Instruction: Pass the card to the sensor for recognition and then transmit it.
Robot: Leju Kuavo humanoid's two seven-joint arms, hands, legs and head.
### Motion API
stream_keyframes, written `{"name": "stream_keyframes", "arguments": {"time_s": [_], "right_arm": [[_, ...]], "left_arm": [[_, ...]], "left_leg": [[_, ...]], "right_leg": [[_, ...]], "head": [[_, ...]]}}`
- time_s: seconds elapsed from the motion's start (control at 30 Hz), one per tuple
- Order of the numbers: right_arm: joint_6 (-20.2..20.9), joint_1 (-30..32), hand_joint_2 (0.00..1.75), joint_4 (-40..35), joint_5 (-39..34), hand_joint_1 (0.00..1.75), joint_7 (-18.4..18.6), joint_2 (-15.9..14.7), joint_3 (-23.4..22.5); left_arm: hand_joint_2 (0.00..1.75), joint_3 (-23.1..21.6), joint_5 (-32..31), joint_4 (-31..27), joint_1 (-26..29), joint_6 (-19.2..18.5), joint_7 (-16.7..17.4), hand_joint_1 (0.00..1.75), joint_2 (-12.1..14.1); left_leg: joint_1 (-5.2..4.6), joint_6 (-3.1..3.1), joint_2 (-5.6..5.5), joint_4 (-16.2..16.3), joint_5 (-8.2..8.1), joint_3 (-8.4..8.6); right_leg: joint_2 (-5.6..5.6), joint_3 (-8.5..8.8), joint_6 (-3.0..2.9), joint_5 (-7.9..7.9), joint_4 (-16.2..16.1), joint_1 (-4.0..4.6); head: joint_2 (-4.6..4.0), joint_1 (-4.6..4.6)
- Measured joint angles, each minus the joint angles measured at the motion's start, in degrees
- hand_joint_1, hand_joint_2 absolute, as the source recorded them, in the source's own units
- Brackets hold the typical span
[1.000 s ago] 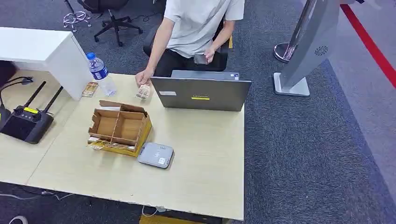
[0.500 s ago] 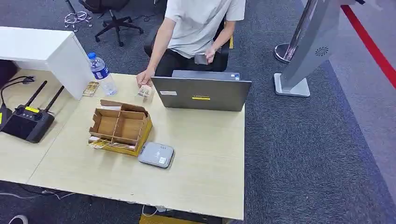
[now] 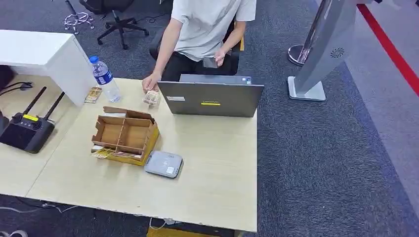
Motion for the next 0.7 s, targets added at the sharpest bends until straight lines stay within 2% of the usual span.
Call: {"name": "stream_keyframes", "arguments": {"time_s": [0.03,0.07,0.1,0.13,0.17,0.2,0.27,0.33,0.4,0.53,0.57,0.7], "right_arm": [[0.0,0.0,0.00,0.0,0.3,0.00,0.1,0.0,0.0],[0.0,-0.1,0.00,0.0,0.5,0.00,0.2,0.0,0.1],[0.0,-0.4,0.00,0.0,0.5,0.00,0.2,0.0,0.1],[0.1,-0.7,0.00,0.0,0.5,0.00,0.4,0.0,0.1],[0.1,-0.8,0.00,0.0,0.5,0.00,0.5,0.0,0.2],[0.1,-0.8,0.00,0.0,0.5,0.00,0.5,0.0,0.3],[0.2,-0.7,0.00,0.0,0.6,0.00,0.7,0.0,0.4],[0.3,-0.7,0.00,0.0,0.7,0.00,0.8,0.0,0.4],[0.5,-0.7,0.00,0.0,0.7,0.00,1.1,0.0,0.4],[0.7,-0.7,0.00,0.0,0.7,0.00,1.3,0.0,0.4],[0.7,-0.7,1.75,0.0,0.7,0.00,1.3,0.0,0.4],[0.8,-0.7,1.75,0.1,0.8,0.00,1.5,0.0,0.4]], "left_arm": [[1.75,-7.9,-11.5,-0.4,0.3,7.7,2.7,0.00,1.3],[1.75,-13.1,-22.7,-0.3,-0.2,8.2,5.4,0.00,2.8],[1.75,-19.0,-33.5,1.0,-1.1,7.4,9.7,0.00,5.5],[1.75,-22.8,-40.3,2.8,-2.6,5.4,13.0,0.00,7.0],[1.75,-26.1,-44.1,4.9,-4.5,2.2,16.0,0.00,8.8],[1.75,-28.8,-44.4,6.7,-6.4,-0.7,17.8,0.00,10.3],[1.75,-35.6,-41.0,10.7,-10.0,-4.4,21.0,0.00,12.7],[1.75,-41.0,-40.4,13.7,-12.9,-6.3,22.5,0.00,14.5],[1.75,-44.6,-40.5,15.5,-14.9,-7.7,23.1,0.00,15.6],[1.75,-49.9,-40.5,17.8,-17.3,-9.0,24.4,0.00,16.6],[1.75,-50.9,-40.5,18.1,-17.8,-9.2,24.5,0.00,16.7],[1.75,-52.8,-40.3,19.0,-18.6,-9.6,25.0,0.00,17.1]], "left_leg": [[0.01,0.04,-0.33,0.0,0.01,-0.09],[-0.03,0.18,-0.77,0.0,0.12,-0.19],[-0.02,0.13,-0.92,0.0,0.18,-0.24],[-0.02,0.04,-0.88,0.0,0.24,-0.25],[0.01,-0.10,-0.72,0.0,0.34,-0.30],[0.01,-0.06,-0.59,0.0,0.43,-0.33],[0.02,-0.06,-0.51,0.0,0.50,-0.35],[0.02,-0.05,-0.44,0.0,0.51,-0.35],[0.00,-0.05,-0.39,0.0,0.51,-0.35],[0.00,-0.04,-0.31,0.0,0.49,-0.38],[0.00,-0.03,-0.31,0.0,0.48,-0.38],[0.00,-0.02,-0.28,0.0,0.46,-0.40]], "right_leg": [[-0.39,0.08,0.05,-0.04,0.0,0.00],[-0.84,0.20,0.18,-0.13,0.0,-0.01],[-0.93,0.16,0.16,-0.13,0.0,-0.01],[-0.90,0.15,-0.05,0.06,0.0,-0.06],[-0.81,0.03,-0.16,0.22,0.0,-0.04],[-0.69,-0.07,-0.14,0.25,0.0,-0.04],[-0.59,-0.08,-0.15,0.35,0.1,-0.03],[-0.53,-0.08,-0.19,0.38,0.1,-0.03],[-0.47,-0.10,-0.17,0.40,0.1,-0.04],[-0.35,-0.12,-0.13,0.42,0.1,-0.05],[-0.35,-0.13,-0.12,0.41,0.1,-0.05],[-0.32,-0.16,-0.12,0.41,0.1,-0.05]], "head": [[0.00,0.00],[0.00,0.20],[0.00,0.30],[0.00,0.44],[0.00,0.31],[0.00,0.26],[0.00,0.20],[0.00,0.20],[0.00,0.20],[0.00,0.22],[0.00,0.20],[0.00,0.20]]}}
